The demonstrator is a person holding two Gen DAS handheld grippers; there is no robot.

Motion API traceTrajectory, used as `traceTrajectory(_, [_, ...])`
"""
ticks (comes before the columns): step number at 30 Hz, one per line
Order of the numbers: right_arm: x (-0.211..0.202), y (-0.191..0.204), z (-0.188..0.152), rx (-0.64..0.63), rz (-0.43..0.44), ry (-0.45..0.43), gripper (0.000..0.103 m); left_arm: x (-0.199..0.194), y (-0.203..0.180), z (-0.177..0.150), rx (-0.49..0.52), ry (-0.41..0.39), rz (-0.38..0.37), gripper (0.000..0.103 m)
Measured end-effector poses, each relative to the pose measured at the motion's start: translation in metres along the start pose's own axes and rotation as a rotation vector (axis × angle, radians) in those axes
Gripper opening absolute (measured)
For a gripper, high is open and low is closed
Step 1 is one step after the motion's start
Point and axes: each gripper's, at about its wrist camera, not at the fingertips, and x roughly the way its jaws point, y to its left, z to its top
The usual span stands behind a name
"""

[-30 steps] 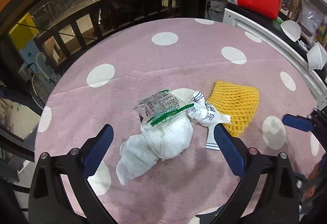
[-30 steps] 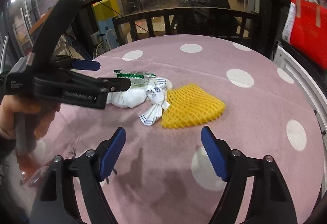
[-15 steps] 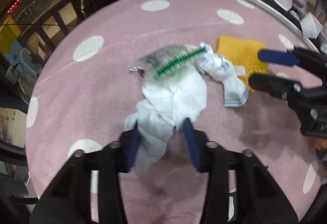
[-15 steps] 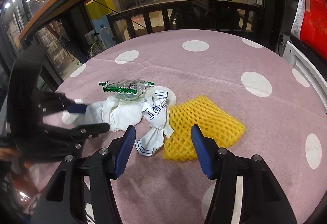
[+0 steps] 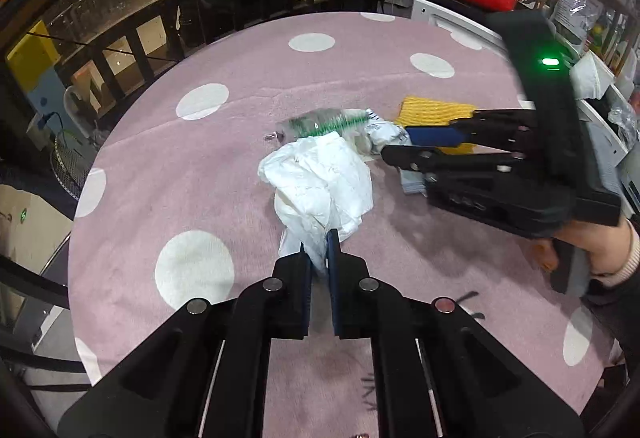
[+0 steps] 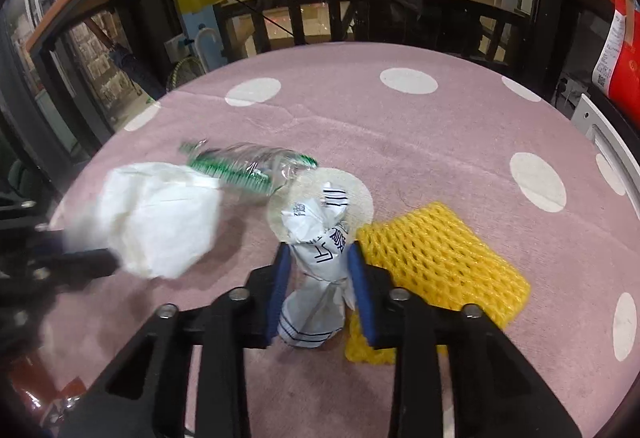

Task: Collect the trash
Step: 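Grasp the white tissue with the left tool while right tool grasps striped wrapper, then carry the white tissue and striped wrapper over the black bin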

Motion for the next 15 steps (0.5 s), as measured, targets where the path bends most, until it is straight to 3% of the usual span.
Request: traceTrajectory(15, [-0.092, 0.004, -0.048, 0.021, 0.068, -0.108, 0.022, -0.072, -0.031, -0.023, -0.031, -0.136, -0.060, 0.008])
